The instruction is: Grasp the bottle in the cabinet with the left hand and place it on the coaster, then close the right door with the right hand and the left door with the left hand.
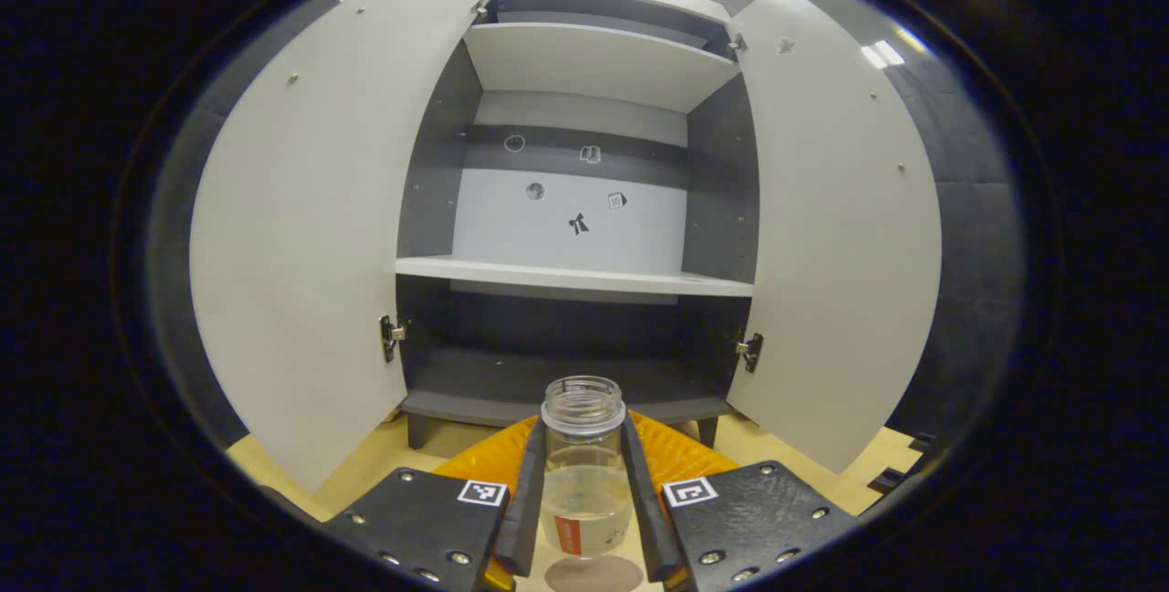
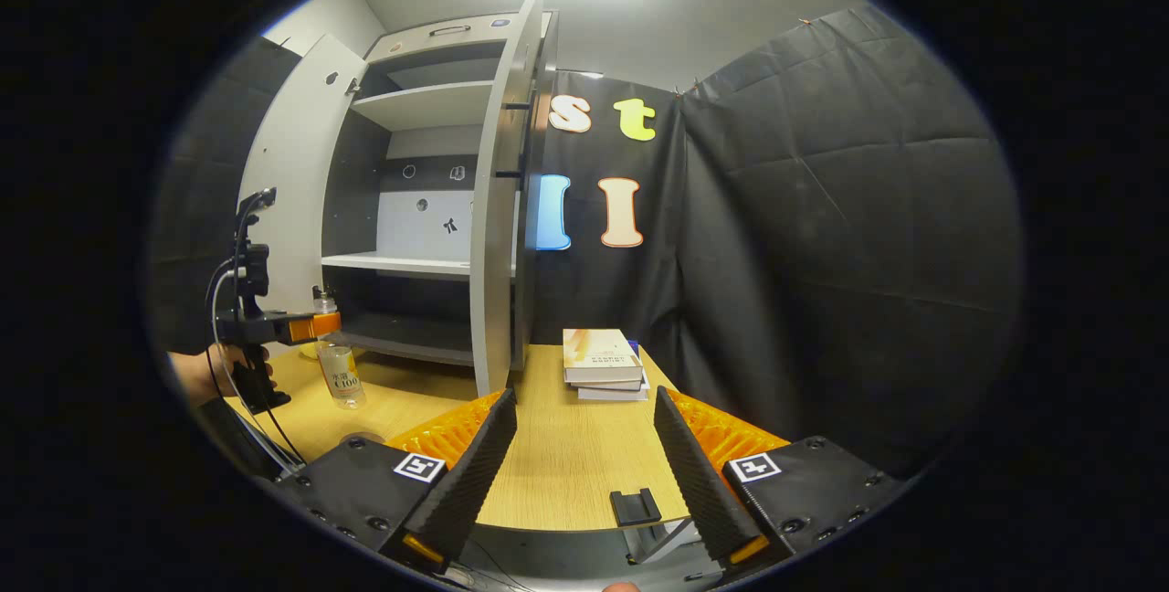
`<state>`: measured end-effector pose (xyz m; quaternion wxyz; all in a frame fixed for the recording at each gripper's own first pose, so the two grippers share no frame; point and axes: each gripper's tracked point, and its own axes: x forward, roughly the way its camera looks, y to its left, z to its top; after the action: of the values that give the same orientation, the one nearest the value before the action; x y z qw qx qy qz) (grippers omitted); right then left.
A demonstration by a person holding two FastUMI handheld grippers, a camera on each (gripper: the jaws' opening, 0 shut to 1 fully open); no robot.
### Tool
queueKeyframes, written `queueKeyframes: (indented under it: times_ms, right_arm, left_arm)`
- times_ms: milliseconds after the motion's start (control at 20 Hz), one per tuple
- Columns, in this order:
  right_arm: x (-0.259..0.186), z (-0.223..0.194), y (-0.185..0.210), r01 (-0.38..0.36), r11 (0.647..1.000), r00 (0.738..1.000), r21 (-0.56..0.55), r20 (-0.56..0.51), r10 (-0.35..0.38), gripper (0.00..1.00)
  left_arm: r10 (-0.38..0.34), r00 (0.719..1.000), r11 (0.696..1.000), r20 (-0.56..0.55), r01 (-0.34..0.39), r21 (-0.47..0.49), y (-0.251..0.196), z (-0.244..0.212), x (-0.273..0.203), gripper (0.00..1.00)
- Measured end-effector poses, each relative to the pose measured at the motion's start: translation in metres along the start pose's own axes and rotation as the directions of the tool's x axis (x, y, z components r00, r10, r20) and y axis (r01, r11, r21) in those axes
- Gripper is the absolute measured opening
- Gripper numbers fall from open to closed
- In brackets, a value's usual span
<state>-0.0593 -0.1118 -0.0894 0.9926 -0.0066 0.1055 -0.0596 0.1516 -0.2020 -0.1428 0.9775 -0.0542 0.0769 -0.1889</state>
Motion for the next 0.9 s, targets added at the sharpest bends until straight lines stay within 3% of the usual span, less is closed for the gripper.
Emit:
queueKeyframes:
  times_ms: [450,900]
  right_arm:
    - [-0.001,-0.007,-0.002,0.005,1.000,1.000,-0.010,-0.029,-0.005,0.97]
    - [0.007,-0.009,-0.010,0.004,0.999,0.999,0.034,-0.048,-0.002,0.97]
  left_arm:
    - [0.004,0.997,1.000,-0.075,-0.004,-0.003,-0.008,-0.059,-0.007,0.47]
    - [0.035,0.998,0.999,-0.061,-0.035,-0.004,-0.012,-0.076,-0.020,0.48]
